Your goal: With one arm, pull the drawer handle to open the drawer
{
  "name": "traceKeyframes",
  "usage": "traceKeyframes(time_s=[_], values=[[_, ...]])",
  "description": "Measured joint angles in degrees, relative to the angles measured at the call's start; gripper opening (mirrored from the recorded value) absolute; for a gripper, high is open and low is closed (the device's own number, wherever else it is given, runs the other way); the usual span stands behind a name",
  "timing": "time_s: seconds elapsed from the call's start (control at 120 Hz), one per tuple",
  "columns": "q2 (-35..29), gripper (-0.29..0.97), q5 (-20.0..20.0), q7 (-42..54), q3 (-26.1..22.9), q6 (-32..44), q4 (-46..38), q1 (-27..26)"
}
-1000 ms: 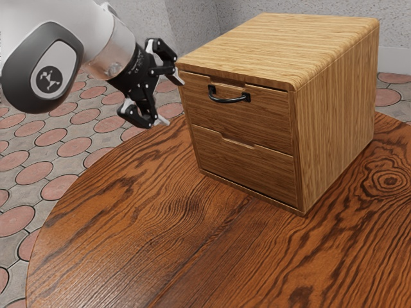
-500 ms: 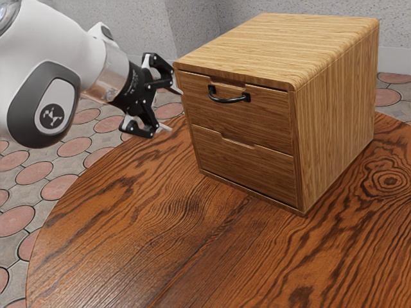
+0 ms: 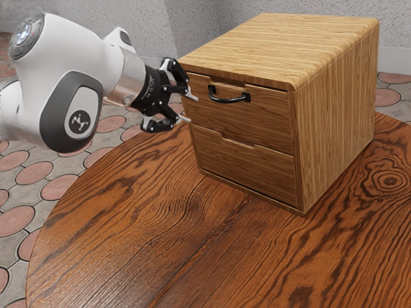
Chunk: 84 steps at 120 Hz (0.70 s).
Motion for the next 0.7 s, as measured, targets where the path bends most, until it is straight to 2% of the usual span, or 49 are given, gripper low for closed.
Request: traceKeyframes(time_s=[0.258, 0.7], values=[[4.2, 0.2, -0.3, 1.8, -0.1, 2.7, 2.9, 0.3], [7.8, 0.21, -1.2, 3.5, -1.1, 6.5, 4.6, 0.4]])
